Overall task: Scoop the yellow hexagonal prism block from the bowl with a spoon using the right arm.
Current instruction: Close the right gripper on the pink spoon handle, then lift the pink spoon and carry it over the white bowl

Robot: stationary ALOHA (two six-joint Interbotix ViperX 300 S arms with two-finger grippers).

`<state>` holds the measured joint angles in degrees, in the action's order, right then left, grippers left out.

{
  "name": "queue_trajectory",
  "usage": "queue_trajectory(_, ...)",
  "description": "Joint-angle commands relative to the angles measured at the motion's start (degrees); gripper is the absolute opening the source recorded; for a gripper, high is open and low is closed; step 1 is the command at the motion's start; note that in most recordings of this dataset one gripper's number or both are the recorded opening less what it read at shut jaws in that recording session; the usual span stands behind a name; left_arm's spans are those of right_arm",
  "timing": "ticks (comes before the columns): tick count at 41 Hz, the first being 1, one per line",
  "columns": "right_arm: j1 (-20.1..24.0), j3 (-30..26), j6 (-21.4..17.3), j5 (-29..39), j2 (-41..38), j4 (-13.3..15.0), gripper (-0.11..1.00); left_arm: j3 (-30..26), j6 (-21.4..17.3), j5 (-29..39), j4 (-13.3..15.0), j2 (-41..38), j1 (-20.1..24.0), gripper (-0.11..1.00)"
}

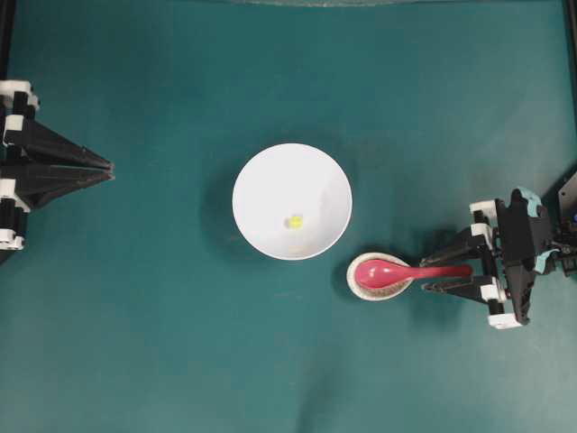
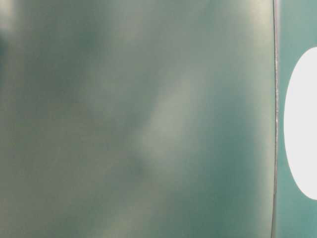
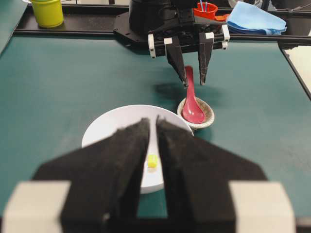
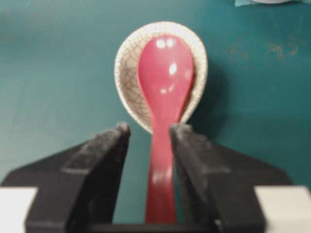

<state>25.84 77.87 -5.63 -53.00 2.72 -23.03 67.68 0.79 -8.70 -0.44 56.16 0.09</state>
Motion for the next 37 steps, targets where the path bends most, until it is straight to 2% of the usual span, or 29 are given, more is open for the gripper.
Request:
queue_trajectory(1,0.18,-0.35,0.18,-0.26,0.97,-0.18,0.47,-1.49,0.09,-0.26,-0.09,-0.62,0.09,0.14)
queue_trajectory(8,0.18,-0.35,0.26,-0.26,0.97,-0.18,0.46,-1.49,0.18,-0.26,0.0,-0.53,0.09,0.14)
queue_trajectory(17,0.18,-0.35,0.18,0.18,0.97,-2.9,0.46,-1.49,0.18,-0.44,0.0,-0.62,0.09,0.14)
queue_trajectory(37,0.18,-0.79,0.26,2.55,0.35,-1.93,0.47,-1.49,0.18,-0.35,-0.09,-0.53,0.09,0.14)
